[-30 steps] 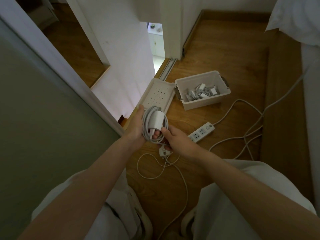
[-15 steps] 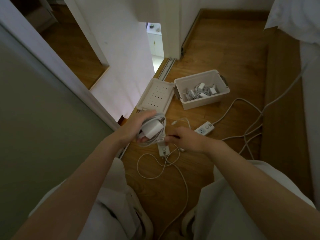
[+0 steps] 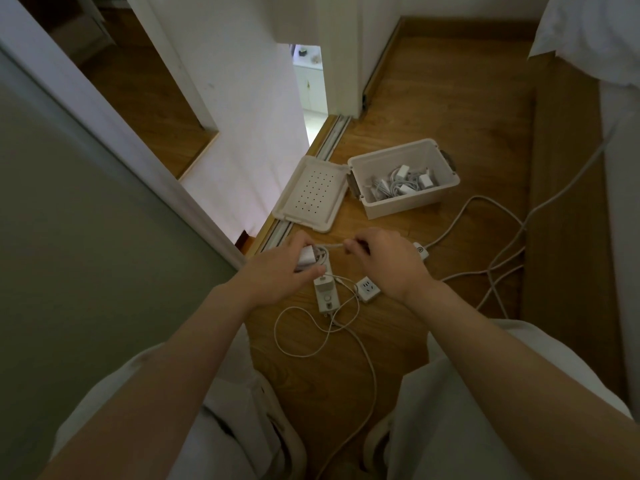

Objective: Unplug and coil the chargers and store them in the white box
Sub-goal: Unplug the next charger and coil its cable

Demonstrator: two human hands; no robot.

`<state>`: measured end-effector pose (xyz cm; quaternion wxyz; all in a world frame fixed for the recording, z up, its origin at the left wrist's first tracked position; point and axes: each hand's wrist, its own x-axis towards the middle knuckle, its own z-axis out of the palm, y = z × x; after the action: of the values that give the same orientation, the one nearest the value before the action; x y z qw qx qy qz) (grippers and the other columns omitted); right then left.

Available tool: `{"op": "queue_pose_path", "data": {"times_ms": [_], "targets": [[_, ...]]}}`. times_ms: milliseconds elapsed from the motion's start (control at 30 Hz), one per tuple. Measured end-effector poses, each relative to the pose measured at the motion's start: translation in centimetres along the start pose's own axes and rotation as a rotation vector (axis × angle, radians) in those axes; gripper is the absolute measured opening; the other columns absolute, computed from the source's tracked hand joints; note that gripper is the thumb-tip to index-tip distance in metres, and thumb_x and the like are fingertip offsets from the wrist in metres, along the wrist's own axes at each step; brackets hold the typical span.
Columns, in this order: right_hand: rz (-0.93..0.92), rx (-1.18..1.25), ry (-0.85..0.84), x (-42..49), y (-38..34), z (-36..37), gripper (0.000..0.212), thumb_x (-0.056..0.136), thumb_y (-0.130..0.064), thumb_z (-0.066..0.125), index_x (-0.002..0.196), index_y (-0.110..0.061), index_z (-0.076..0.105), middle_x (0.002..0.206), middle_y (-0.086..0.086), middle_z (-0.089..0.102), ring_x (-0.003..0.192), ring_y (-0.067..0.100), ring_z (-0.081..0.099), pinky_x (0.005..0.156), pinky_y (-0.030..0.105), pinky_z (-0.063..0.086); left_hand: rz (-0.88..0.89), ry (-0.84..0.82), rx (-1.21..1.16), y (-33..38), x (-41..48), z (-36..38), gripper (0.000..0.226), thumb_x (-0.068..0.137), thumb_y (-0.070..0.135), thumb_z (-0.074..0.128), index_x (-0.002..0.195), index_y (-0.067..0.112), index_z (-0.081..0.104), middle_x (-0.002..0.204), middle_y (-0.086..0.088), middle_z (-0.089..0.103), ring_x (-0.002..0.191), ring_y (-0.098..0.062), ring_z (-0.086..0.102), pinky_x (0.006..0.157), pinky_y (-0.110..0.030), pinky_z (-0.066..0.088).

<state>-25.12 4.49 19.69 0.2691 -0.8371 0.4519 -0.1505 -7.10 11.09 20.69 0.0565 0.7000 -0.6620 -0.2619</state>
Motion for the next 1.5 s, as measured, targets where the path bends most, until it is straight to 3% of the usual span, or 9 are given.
{"op": "queue_pose_path", "data": {"times_ms": [133,333,467,633,767,967,1167,1300,1500], "targets": [[-0.002,0.142,0.026,-0.7,-1.0,0.6,0.025,0.098,-0.024,0.043,0.099,-0.015,0.067,0.066,-0.014,0.048,0.052,-0.001,0.040,0.050,0.016,0.029,-0.038,0.216,-0.136,-0.9,0.9,0.7,0.048,0.091,0.037,0.056,0.128,0.017,0.034,0.128,-0.002,0.043,0.103,-0.016,0.052,0.087,-0.037,0.051],[0.025,0.469,-0.073,-1.6,-2.8,2.5,0.021,0.100,-0.020,0.038,0.098,-0.021,0.059,0.075,0.005,0.061,0.058,0.016,0.052,0.053,0.024,0.041,-0.103,0.337,-0.695,0.3,2.1,0.7,0.040,0.093,0.020,0.055,0.118,0.024,0.024,0.128,-0.005,0.033,0.120,-0.023,0.045,0.094,-0.037,0.049],[0.095,0.666,-0.134,-1.5,-3.6,2.8,0.030,0.100,-0.022,0.037,0.076,-0.027,0.054,0.062,-0.005,0.047,0.049,0.002,0.041,0.050,0.017,0.034,-0.209,0.376,-1.155,2.4,2.1,0.3,0.032,0.096,0.028,0.045,0.121,0.020,0.028,0.127,-0.013,0.045,0.102,-0.020,0.056,0.063,-0.020,0.052],[0.196,0.943,-0.242,-1.7,-4.0,3.4,0.030,0.100,-0.021,0.038,0.076,-0.021,0.056,0.058,-0.008,0.038,0.050,0.000,0.035,0.052,0.014,0.031,-0.189,0.370,-1.765,3.6,1.5,-0.2,0.040,0.095,0.037,0.044,0.126,0.011,0.041,0.101,-0.011,0.059,0.086,-0.020,0.058,0.073,-0.032,0.055],[0.307,1.064,-0.273,-1.0,-3.8,3.2,0.010,0.097,-0.021,0.045,0.090,-0.018,0.052,0.069,-0.007,0.046,0.059,0.004,0.041,0.059,0.019,0.035,-0.230,0.347,-1.866,4.3,1.1,-0.5,0.023,0.097,0.031,0.044,0.103,0.013,0.056,0.092,-0.012,0.065,0.086,-0.021,0.059,0.077,-0.030,0.052],[0.232,1.350,-0.296,0.0,-2.5,2.0,0.013,0.096,-0.021,0.045,0.093,-0.017,0.057,0.063,-0.007,0.044,0.054,0.006,0.035,0.053,0.022,0.027,-0.198,0.267,-1.836,3.6,1.2,-0.6,0.047,0.091,0.035,0.048,0.129,0.008,0.047,0.122,-0.022,0.057,0.113,-0.030,0.055,0.090,-0.035,0.051],[0.215,1.048,-0.233,-0.3,-2.9,1.8,0.017,0.099,-0.024,0.040,0.086,-0.021,0.051,0.072,-0.005,0.052,0.048,-0.007,0.049,0.048,0.007,0.038,-0.212,0.249,-1.704,3.7,0.9,-0.6,0.059,0.081,0.040,0.055,0.131,0.008,0.048,0.118,-0.023,0.056,0.089,-0.023,0.058,0.071,-0.028,0.056],[0.177,0.964,-0.237,-0.3,-2.9,2.0,0.015,0.099,-0.026,0.041,0.087,-0.026,0.049,0.070,-0.006,0.049,0.057,0.002,0.045,0.054,0.013,0.036,-0.194,0.298,-1.750,3.7,0.9,-0.5,0.065,0.077,0.032,0.059,0.133,0.003,0.045,0.110,-0.018,0.058,0.090,-0.022,0.058,0.073,-0.029,0.057],[0.233,0.943,-0.279,-0.1,-3.1,1.9,0.009,0.096,-0.024,0.046,0.088,-0.023,0.049,0.073,-0.006,0.049,0.064,0.004,0.045,0.059,0.014,0.036,-0.257,0.325,-1.708,3.9,1.0,-0.1,0.032,0.093,0.033,0.049,0.117,0.013,0.055,0.102,-0.012,0.064,0.087,-0.019,0.064,0.062,-0.024,0.058]]}}
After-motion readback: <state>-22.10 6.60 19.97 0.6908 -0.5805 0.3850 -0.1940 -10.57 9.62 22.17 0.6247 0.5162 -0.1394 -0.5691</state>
